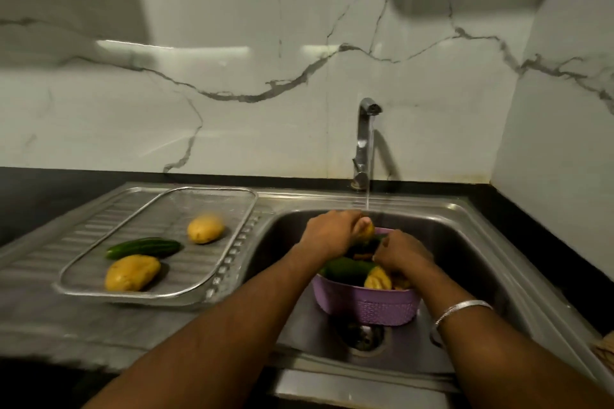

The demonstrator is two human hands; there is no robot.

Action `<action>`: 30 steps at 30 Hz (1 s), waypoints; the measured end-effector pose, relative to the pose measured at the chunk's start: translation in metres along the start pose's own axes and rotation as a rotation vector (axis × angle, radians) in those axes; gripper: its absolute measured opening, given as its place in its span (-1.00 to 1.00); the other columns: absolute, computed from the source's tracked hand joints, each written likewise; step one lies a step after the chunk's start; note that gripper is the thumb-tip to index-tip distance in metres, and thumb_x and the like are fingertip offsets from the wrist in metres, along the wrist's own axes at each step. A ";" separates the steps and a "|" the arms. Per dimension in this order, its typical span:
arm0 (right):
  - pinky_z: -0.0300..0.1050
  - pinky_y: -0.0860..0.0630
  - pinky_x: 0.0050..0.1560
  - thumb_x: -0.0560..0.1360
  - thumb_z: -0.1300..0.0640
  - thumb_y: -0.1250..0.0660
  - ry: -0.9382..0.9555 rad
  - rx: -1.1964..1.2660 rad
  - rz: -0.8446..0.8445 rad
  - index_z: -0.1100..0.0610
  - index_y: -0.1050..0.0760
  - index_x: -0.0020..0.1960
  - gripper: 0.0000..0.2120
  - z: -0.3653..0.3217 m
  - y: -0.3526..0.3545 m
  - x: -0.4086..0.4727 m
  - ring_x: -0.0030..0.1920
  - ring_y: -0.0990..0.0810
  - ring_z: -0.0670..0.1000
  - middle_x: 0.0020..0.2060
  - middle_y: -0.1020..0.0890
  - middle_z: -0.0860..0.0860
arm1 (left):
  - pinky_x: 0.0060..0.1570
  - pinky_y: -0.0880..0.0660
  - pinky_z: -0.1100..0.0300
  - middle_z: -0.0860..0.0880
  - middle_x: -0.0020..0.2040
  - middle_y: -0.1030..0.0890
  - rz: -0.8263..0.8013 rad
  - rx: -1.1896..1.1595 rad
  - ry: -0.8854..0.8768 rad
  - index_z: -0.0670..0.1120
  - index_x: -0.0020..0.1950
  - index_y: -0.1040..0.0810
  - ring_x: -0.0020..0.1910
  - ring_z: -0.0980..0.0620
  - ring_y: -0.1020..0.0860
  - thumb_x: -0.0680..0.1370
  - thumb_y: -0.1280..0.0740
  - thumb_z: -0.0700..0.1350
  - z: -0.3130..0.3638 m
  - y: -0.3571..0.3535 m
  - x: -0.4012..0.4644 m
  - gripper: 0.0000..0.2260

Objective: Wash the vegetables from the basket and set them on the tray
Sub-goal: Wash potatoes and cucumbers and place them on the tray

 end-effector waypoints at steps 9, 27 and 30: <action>-0.22 -0.41 -0.28 0.56 0.23 -0.34 0.022 -0.236 -0.112 -0.02 -0.37 -0.39 -0.61 -0.011 0.001 -0.014 -0.29 -0.53 -0.03 -0.37 -0.52 -0.02 | 0.15 -0.52 0.00 -0.03 0.20 -0.63 0.010 -0.010 0.160 -0.01 0.34 -0.56 0.17 -0.02 -0.58 0.64 -0.31 0.08 -0.108 0.120 -0.061 -0.68; -0.08 -0.58 0.10 0.50 -0.02 -0.42 -0.059 -0.205 -0.043 0.02 -0.47 -0.19 -0.81 -0.002 0.011 -0.019 0.02 -0.65 0.04 -0.18 -0.59 -0.01 | 0.20 -0.50 0.03 0.01 0.25 -0.62 -0.173 0.547 0.546 0.13 0.32 -0.56 0.21 -0.01 -0.55 0.50 -0.35 0.34 -0.231 0.166 -0.136 -0.53; -0.03 -0.64 0.10 0.46 0.14 -0.44 -0.067 -0.207 -0.077 0.12 -0.59 -0.06 -0.91 0.000 0.003 -0.010 -0.01 -0.69 0.07 -0.23 -0.61 0.05 | 0.21 -0.49 0.08 -0.02 0.33 -0.57 -0.137 0.377 0.539 0.05 0.46 -0.45 0.25 -0.03 -0.54 0.54 -0.42 0.16 -0.215 0.173 -0.126 -0.48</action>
Point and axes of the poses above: each hand's wrist, its own x-axis towards the middle knuckle, its own y-axis out of the back of the hand, z = x × y, the point moved 4 cm from there along x, towards the middle knuckle
